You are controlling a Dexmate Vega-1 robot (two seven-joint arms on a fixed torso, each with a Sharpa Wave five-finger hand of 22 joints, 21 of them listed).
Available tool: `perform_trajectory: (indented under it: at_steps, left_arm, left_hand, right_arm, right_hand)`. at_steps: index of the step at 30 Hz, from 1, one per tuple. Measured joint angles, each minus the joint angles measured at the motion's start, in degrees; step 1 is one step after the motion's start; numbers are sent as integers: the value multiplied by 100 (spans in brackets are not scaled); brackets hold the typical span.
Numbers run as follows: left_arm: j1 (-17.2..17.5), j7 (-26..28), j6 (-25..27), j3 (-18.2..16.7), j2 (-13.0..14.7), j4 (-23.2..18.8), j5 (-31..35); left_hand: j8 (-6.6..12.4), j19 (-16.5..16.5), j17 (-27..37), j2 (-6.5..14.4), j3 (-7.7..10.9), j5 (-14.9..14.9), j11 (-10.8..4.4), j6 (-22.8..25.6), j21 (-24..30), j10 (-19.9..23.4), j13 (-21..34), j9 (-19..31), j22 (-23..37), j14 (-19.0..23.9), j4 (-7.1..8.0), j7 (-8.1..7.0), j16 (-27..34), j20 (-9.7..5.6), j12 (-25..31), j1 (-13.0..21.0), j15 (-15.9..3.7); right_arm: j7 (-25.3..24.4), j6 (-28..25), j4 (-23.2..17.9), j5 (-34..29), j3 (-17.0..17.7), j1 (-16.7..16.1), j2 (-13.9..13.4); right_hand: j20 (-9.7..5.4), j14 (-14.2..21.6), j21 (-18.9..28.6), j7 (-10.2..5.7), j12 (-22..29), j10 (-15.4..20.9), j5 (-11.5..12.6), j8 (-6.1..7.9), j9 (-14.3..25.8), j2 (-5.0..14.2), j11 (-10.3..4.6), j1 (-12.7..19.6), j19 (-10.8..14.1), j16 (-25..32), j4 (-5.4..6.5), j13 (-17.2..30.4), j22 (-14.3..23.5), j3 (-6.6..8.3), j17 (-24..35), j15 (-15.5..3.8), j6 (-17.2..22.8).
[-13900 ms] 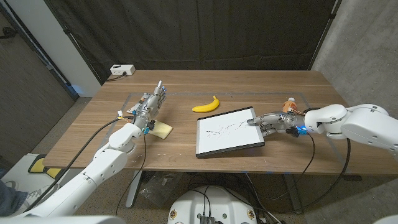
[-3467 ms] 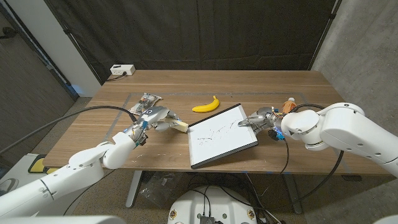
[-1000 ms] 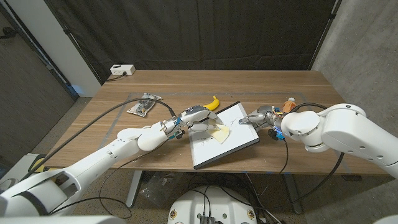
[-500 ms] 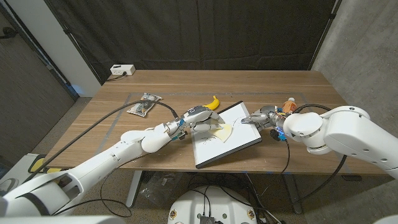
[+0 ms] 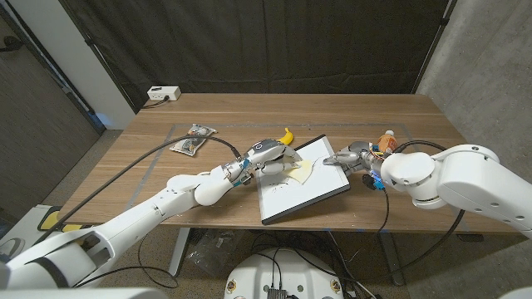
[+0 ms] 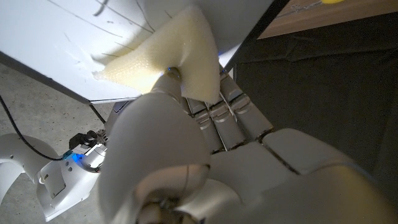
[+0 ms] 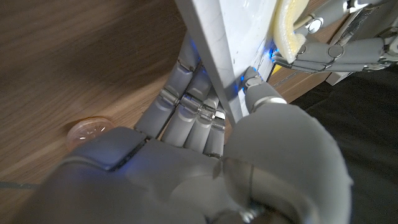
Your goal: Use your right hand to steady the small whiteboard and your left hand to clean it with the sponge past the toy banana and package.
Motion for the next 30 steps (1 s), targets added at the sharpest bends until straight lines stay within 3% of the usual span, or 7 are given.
perform_trajectory:
  at_steps: [1,2,12,21,30]
  left_arm:
    - [-26,23,11,24,-11,7,12]
    - [-33,53,25,32,-15,9,29]
    - [-223,248,149,223,-70,27,141]
    - [-235,203,187,303,42,-93,78]
    - [-55,-316,160,258,235,-257,-288]
  left_hand:
    - [0,-3,0,0,0,0,0,9,0,0,0,1,0,0,0,-9,0,3,0,0,0]
    - [0,-23,0,0,0,0,0,9,0,0,0,1,0,0,0,-9,0,23,0,0,0]
    - [0,-23,0,-39,24,0,0,9,-39,0,-1,2,-1,0,-24,-9,0,23,-18,-39,0]
    - [-2,-44,0,-39,47,0,1,9,-61,-1,-1,1,-1,-1,0,-9,0,1,-33,-39,1]
    - [-25,-43,-7,-39,45,0,3,9,-78,-2,-1,-2,-3,-3,1,-9,-25,1,-34,-39,3]
  right_arm:
    - [0,6,0,4,3,-5,-3]
    - [0,14,-1,9,7,-15,-10]
    - [20,72,-2,24,11,-39,-54]
    - [77,125,33,27,6,-28,-79]
    - [110,120,135,22,-62,138,-94]
  right_hand:
    - [0,0,0,0,0,0,0,0,0,-8,0,-8,0,0,103,0,11,103,10,0,0]
    - [0,0,0,0,0,0,0,0,0,-30,0,-30,0,0,126,0,14,126,13,0,0]
    - [0,0,0,1,0,0,-1,-1,0,-46,0,-46,0,0,109,0,41,144,12,0,-1]
    - [0,0,0,2,0,0,-4,-4,0,-47,0,-85,0,0,124,0,67,178,12,0,-2]
    - [0,0,-17,10,0,0,-8,7,0,-35,0,-97,0,0,173,0,94,254,12,0,-10]
